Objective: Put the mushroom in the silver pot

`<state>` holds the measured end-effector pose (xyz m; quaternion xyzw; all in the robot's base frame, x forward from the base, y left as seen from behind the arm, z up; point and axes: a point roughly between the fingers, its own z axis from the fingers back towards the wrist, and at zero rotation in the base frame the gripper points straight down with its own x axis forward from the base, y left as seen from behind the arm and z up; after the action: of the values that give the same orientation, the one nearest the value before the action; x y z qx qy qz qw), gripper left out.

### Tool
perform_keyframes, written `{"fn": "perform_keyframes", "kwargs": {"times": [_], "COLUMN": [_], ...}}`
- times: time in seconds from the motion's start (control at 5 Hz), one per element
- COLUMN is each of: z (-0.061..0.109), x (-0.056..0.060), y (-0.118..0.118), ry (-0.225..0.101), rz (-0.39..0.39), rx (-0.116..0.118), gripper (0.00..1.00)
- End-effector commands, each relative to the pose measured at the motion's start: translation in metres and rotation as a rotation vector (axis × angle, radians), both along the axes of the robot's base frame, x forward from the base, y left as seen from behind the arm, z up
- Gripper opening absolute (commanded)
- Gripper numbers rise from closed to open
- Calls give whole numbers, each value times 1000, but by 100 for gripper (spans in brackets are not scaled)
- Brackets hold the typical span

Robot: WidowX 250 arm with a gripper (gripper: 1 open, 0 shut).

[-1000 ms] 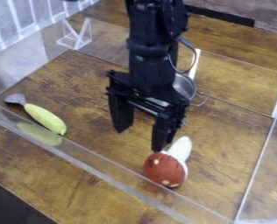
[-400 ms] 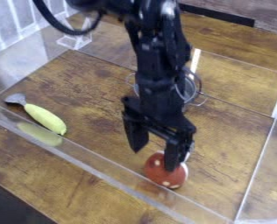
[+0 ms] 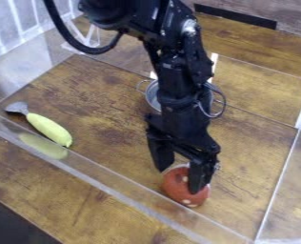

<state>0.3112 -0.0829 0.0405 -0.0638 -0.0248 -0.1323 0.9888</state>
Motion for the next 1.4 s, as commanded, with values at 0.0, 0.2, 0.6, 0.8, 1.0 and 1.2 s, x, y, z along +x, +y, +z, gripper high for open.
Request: {"fn": "perform_keyframes", "kwargs": {"times": [0.0, 0.2, 0.6, 0.8, 1.0, 1.2], "z": [14, 18, 21, 22, 8, -8], "x": [17, 19, 28, 34, 25, 17], "y": [23, 36, 29, 18, 8, 0], "ry": [-65, -76, -75, -72, -57, -35], "rz": [17, 16, 23, 39, -24, -70], "rx": [-21, -42, -51, -55, -67, -85], "gripper": [100, 100, 0, 0, 0, 0]}}
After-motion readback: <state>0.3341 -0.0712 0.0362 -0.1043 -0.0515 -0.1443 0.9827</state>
